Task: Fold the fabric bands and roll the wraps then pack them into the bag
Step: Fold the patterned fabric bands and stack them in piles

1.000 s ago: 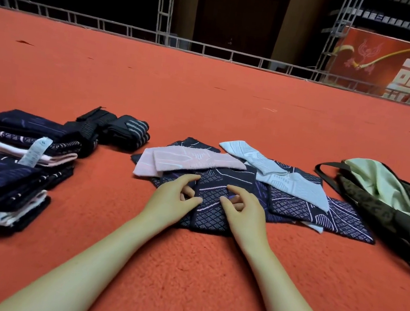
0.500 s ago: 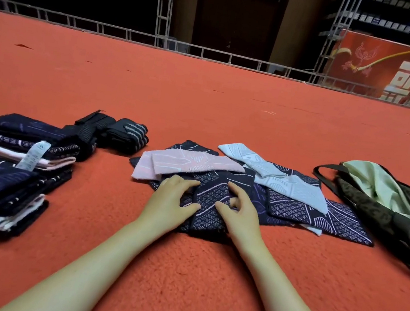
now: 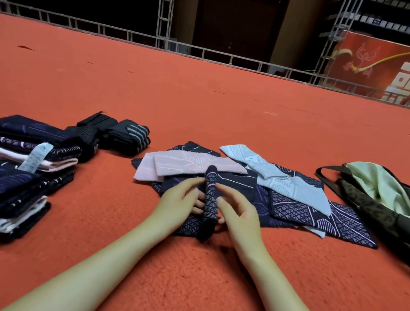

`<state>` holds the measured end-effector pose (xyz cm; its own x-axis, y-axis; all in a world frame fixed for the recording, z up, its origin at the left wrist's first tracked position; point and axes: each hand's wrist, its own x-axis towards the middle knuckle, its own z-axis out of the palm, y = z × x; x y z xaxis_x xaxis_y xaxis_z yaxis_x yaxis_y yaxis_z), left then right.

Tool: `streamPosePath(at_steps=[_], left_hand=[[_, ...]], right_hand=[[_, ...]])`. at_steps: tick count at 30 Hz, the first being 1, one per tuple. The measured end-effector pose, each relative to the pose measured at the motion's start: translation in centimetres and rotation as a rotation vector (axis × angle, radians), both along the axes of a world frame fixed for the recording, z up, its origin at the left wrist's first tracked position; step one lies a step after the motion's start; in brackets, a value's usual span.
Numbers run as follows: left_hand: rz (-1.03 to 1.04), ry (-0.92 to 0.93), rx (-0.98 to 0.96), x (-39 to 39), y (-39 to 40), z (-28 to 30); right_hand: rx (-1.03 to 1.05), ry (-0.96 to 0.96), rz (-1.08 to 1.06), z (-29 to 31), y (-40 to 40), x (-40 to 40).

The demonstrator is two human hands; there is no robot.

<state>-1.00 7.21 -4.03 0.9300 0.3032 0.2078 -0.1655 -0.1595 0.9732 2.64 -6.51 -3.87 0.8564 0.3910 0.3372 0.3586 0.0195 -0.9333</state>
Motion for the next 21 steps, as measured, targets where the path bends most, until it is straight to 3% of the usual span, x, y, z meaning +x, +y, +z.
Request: streamPosePath(at_steps=[3,7,13,21], left_hand=[[-0.005,0.051,-0.291,0.2,0.4,0.7],[0.025,0.076,-0.368,0.2,0.7,0.5],[0.085,0.047,-0.263,0.1,0.7,-0.2],[0.137,-0.020,-0.041,-0.2,0.5,0.4]], right_hand=[[-0.149,-0.117,0.025,-0.5,0.1,-0.2],[-0.218,-0.134,0.054,-1.2,0.4,-0.4],[-0.153,0.131,0.121,-0.9,0.5,-0.7],[-0.139,0.293,0.065,-0.5,0.1,-0.4]])
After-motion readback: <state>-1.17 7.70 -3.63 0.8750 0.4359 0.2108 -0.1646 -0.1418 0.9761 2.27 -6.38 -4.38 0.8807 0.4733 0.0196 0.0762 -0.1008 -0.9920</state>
